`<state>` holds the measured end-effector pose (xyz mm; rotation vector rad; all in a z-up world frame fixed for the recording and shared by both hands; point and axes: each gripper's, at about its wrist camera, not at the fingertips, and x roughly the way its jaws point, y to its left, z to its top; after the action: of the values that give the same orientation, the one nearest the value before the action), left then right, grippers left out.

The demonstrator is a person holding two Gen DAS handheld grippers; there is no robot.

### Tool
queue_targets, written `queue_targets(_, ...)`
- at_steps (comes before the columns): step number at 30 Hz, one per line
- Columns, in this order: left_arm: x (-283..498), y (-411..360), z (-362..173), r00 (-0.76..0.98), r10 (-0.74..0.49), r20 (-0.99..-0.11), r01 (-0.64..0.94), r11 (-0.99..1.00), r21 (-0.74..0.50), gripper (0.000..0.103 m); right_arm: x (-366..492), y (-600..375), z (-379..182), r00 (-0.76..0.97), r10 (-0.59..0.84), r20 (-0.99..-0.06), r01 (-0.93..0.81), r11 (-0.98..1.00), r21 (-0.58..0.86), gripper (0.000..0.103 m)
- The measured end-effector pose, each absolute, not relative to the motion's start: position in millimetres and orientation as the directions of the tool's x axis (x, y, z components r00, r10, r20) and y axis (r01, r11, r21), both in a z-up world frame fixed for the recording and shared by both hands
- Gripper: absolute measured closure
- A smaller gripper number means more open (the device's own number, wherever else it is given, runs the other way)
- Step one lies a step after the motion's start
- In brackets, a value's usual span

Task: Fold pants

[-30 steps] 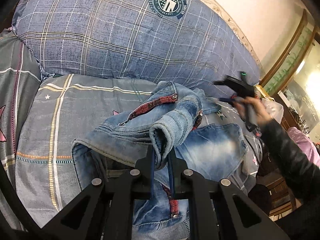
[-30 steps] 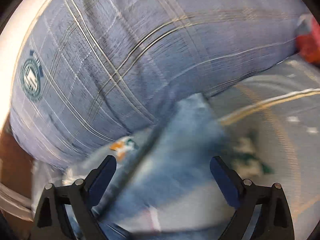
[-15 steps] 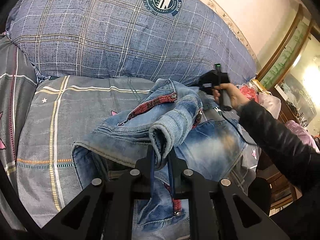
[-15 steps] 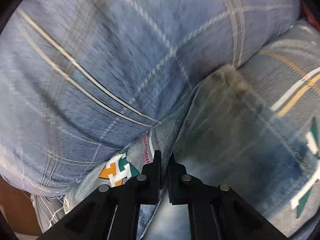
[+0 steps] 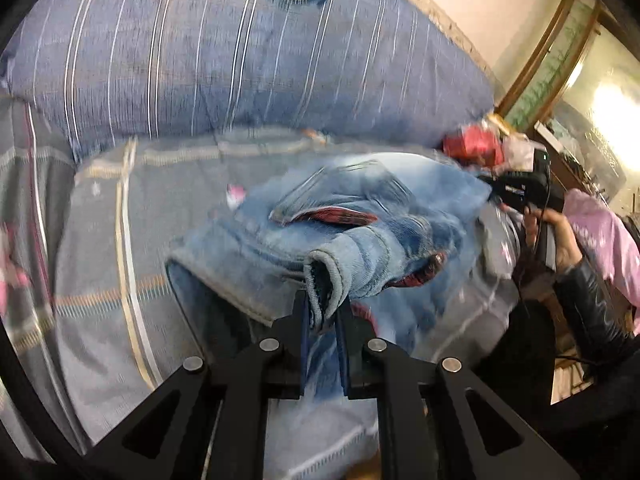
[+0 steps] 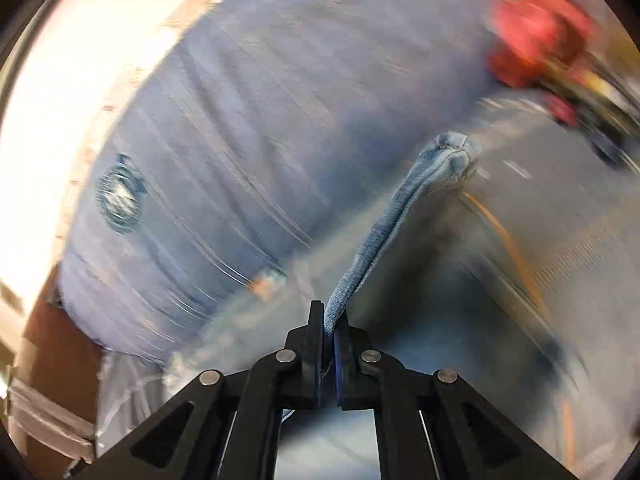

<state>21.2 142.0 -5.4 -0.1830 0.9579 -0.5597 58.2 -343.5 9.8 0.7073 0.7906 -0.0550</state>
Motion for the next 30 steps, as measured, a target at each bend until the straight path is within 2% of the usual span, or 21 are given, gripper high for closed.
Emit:
queue_targets(3, 22.4, 141.8, -24.7, 0.423, -0.516, -0.745, 0.348, 0.851, -0.393, 0.091, 33.7, -350.2, -23.4, 0.650, 0.204, -0.732, 0.365, 0.761, 0.537, 0.099)
queue_targets(6, 21.0, 138.7, -14.8, 0.459, -0.516, -0.723, 0.349, 0.853, -0.387, 0.091, 30.8, -347.9, -43.6, 0.627, 0.211, -0.750, 0.381, 0.757, 0.532, 0.099)
queue_targets(11, 5.0, 142.6, 17.2, 0.510, -0.512, -0.691, 0.405, 0.852, -0.332, 0.091, 21.2, -341.3, -0.3, 0.710, 0.209, -0.672, 0.314, 0.760, 0.569, 0.099)
queue_targets(14, 3.3, 147.7, 6.7, 0.475, -0.492, -0.729, 0.419, 0.855, -0.304, 0.090, 8.3, -333.6, 22.9, 0.741, 0.189, -0.645, 0.285, 0.780, 0.557, 0.099)
queue_targets(15, 4.6, 147.9, -7.2, 0.429, -0.480, -0.766, 0.413, 0.858, -0.306, 0.088, 3.4, -333.7, 19.3, 0.731, 0.187, -0.656, 0.296, 0.779, 0.553, 0.099)
queue_targets(18, 4.2, 152.3, -46.2, 0.315, -0.450, -0.835, 0.342, 0.875, -0.343, 0.085, 4.0, -329.5, -26.4, 0.605, 0.170, -0.778, 0.383, 0.795, 0.471, 0.097)
queue_targets(21, -9.3, 169.7, -54.4, 0.298, -0.485, -0.822, 0.283, 0.868, -0.409, 0.085, 4.7, -320.3, -55.7, 0.516, 0.156, -0.842, 0.426, 0.807, 0.410, 0.092)
queue_targets(22, -16.4, 179.1, -46.8, 0.329, -0.501, -0.801, 0.269, 0.862, -0.429, 0.085, 1.9, -316.8, -54.6, 0.529, 0.141, -0.837, 0.424, 0.810, 0.405, 0.087)
queue_targets(24, -22.7, 190.1, -31.8, 0.370, -0.506, -0.779, 0.252, 0.862, -0.440, 0.085, -1.4, -312.1, -46.0, 0.547, 0.109, -0.830, 0.422, 0.820, 0.386, 0.053)
queue_targets(25, -25.7, 195.0, -19.0, 0.403, -0.496, -0.769, 0.250, 0.868, -0.429, 0.085, -4.9, -307.2, -34.5, 0.565, 0.075, -0.822, 0.427, 0.826, 0.369, 0.019)
queue_targets(26, -25.1, 195.1, -8.7, 0.426, -0.490, -0.761, 0.251, 0.872, -0.420, 0.085, -7.4, -303.0, -27.2, 0.580, 0.050, -0.813, 0.428, 0.830, 0.356, 0.014)
queue_targets(28, -23.1, 189.8, 13.4, 0.466, -0.499, -0.730, 0.274, 0.866, -0.418, 0.085, -10.7, -285.4, -6.4, 0.609, -0.010, -0.793, 0.407, 0.862, 0.302, 0.014)
queue_targets(30, -14.5, 172.6, 26.4, 0.472, -0.533, -0.702, 0.318, 0.846, -0.428, 0.085, -12.0, -266.8, 10.4, 0.653, 0.012, -0.758, 0.356, 0.878, 0.320, 0.014)
